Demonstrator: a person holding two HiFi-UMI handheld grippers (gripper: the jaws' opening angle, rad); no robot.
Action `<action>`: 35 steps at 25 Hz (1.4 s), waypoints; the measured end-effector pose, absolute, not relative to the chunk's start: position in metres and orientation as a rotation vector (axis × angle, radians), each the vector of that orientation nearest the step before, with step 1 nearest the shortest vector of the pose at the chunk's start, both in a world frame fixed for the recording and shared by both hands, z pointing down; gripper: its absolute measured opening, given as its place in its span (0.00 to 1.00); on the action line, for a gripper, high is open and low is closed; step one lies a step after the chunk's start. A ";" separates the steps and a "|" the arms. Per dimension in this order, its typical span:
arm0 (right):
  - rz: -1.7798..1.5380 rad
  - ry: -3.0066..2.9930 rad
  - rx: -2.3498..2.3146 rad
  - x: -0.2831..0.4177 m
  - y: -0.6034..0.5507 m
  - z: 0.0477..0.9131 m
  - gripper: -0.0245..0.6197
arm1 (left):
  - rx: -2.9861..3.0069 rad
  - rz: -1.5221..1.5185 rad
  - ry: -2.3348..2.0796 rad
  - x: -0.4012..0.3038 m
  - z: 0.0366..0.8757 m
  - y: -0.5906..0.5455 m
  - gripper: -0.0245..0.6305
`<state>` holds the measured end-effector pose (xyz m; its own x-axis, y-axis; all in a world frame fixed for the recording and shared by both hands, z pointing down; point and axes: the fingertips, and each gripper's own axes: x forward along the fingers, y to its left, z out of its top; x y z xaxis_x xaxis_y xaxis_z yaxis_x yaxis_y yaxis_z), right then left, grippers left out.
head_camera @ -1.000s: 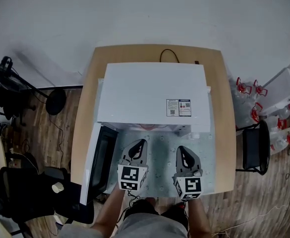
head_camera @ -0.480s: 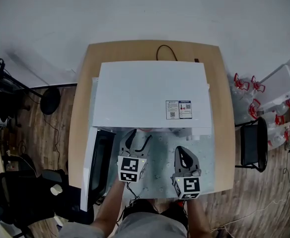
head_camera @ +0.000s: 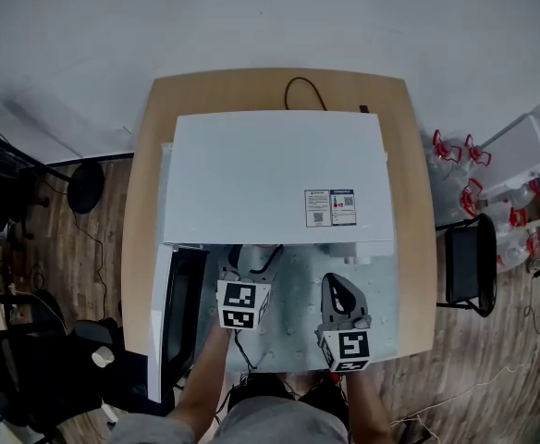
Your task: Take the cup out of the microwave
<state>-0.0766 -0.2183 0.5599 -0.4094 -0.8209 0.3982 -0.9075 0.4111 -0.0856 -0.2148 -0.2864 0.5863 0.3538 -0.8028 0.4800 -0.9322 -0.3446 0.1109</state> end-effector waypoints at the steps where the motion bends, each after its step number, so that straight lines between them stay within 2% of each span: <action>1: 0.421 -2.373 1.505 -0.075 -0.218 0.561 0.07 | 2.258 0.489 -1.524 -0.214 0.587 -0.288 0.58; 20: 0.421 -2.362 1.524 -0.058 -0.215 0.563 0.07 | 2.264 0.535 -1.603 -0.214 0.582 -0.295 0.55; 35: 0.372 -2.369 1.577 -0.037 -0.192 0.543 0.07 | 2.319 0.496 -1.606 -0.199 0.554 -0.254 0.55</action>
